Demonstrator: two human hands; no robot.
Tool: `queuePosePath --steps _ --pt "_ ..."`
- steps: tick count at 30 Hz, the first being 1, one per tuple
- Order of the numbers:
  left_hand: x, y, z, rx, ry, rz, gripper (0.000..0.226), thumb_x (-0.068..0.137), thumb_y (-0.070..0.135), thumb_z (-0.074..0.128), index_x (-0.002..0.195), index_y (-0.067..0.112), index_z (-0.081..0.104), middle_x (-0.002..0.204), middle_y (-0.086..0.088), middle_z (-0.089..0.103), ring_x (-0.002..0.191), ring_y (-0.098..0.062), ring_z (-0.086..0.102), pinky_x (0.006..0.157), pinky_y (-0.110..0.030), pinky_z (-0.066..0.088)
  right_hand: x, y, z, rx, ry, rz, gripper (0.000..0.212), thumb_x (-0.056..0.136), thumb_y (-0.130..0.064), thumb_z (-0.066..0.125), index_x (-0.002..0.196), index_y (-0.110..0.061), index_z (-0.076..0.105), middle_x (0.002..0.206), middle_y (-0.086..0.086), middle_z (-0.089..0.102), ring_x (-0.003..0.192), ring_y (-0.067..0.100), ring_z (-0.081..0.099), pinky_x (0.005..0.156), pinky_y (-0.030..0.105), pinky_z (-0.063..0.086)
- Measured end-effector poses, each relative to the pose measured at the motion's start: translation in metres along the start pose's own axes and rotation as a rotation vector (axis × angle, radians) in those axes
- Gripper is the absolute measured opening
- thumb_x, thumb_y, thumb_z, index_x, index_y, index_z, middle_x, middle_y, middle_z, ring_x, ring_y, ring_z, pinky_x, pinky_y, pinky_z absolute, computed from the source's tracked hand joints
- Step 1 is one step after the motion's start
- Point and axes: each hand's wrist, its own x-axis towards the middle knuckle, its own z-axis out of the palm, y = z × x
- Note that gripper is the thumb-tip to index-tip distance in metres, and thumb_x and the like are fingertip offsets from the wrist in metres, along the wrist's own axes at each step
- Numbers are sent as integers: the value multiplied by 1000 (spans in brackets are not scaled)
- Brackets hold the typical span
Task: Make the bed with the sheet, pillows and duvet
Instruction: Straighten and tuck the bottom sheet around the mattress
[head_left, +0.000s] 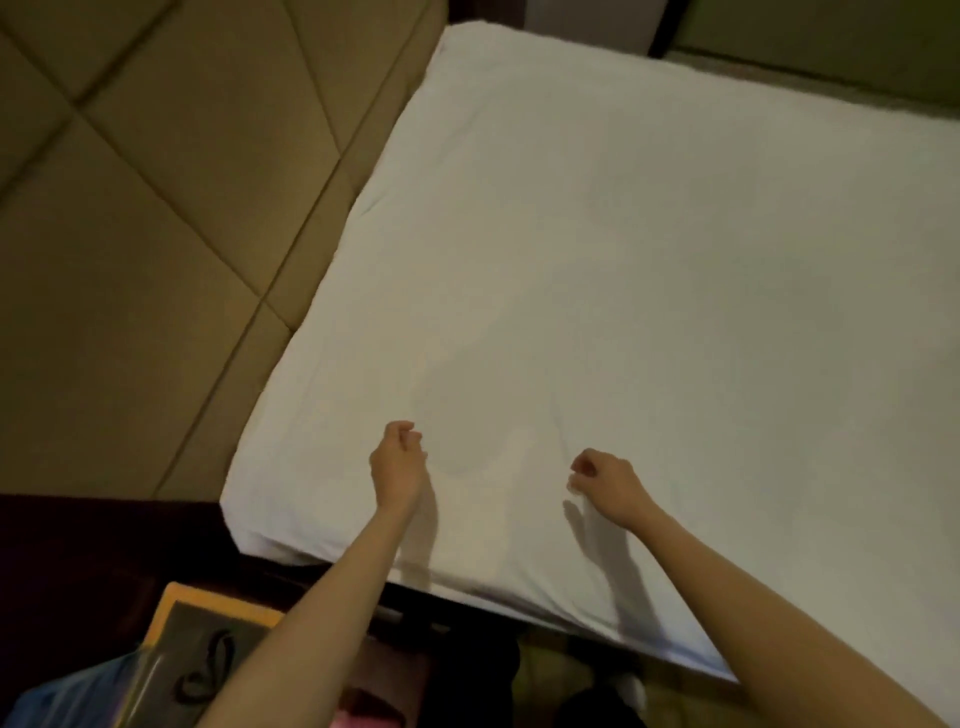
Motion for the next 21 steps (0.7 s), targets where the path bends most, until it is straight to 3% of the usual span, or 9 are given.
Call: queuePosePath --steps 2,8,14,18,21 --pt "-25 37 31 5 -126 65 23 97 4 42 110 0 60 104 -11 64 90 -24 61 64 -11 45 -19 13 -27 140 59 48 19 91 -14 56 105 -4 65 99 7 61 88 19 53 74 23 36" --pt "-127 102 124 136 -419 192 23 95 9 45 112 4 59 107 -14 67 98 -26 65 89 -35 47 -96 91 -101 534 201 148 12 90 -12 56 94 -8 66 96 6 65 93 23 60 77 27 42" --pt "-263 151 218 236 -632 299 23 95 12 47 112 5 61 110 -12 67 99 -25 64 88 -36 48 -197 221 -171 780 348 228 11 91 -13 55 90 -11 65 94 7 69 83 17 63 75 27 47" --pt "-358 181 272 222 -750 377 21 94 11 48 109 7 62 107 -9 67 96 -21 65 86 -32 48 -270 320 -206 923 460 290 17 94 -15 52 100 -4 64 98 12 69 85 21 63 80 31 46" --pt "-414 192 308 202 -822 416 20 93 9 47 105 8 64 104 -9 68 90 -18 65 82 -29 48 -311 386 -221 998 511 366 17 95 -14 52 102 -3 63 97 13 69 86 23 64 74 28 48"
